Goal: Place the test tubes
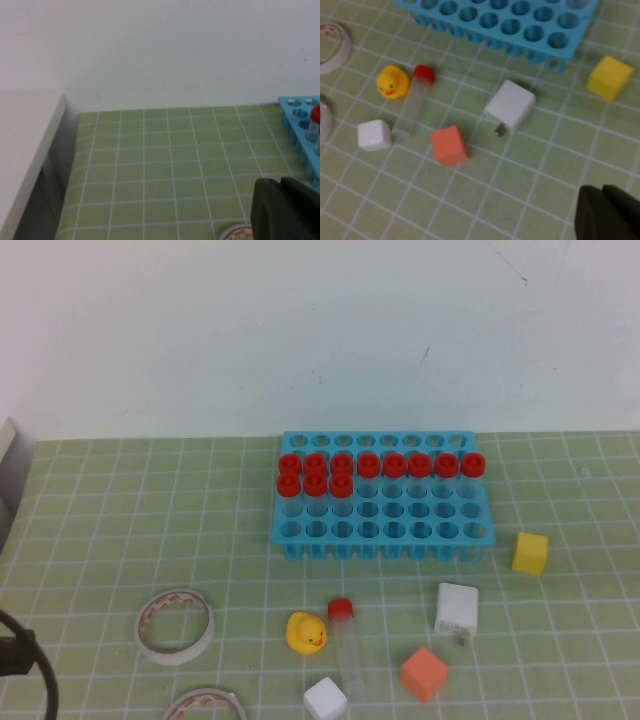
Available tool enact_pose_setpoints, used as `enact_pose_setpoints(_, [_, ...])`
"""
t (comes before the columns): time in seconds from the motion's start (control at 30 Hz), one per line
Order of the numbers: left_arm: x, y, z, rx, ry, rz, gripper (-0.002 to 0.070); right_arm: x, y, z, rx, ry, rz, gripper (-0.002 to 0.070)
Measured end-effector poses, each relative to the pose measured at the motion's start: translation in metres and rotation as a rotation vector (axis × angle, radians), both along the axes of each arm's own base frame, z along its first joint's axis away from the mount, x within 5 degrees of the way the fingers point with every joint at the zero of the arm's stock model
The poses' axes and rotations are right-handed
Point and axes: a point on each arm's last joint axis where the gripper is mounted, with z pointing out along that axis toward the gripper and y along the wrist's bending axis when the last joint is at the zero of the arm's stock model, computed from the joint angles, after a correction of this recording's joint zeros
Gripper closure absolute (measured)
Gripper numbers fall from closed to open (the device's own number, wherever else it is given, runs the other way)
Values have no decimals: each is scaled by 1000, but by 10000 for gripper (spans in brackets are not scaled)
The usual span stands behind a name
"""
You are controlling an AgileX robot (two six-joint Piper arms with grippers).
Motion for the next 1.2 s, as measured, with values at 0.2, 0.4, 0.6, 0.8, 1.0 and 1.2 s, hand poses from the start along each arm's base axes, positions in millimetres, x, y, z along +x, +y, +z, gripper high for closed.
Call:
enact_pose_setpoints(0.2, [7,0,-6,-23,37,6,676,50,12,-30,41,123,98,676])
enact_pose_setpoints(0.4, [8,0,-5,-10,24,1,676,80,71,-51,-19,210,276,676])
enact_pose_setpoints(0.6, [9,0,-3,-36,-3,6,676,84,155,-59,-204,246,434,676])
enact_pose_setpoints(0.8, [3,0,3,-53,-45,8,676,93,216,-69,-360,200,473,676])
enact_pose_setpoints(1.0, [-13,0,17,-13,-143,-4,676,103,237,-78,-352,136,476,676])
enact_pose_setpoints(1.2, [-32,0,26,48,-217,-11,676,105,239,-84,-379,114,514,676])
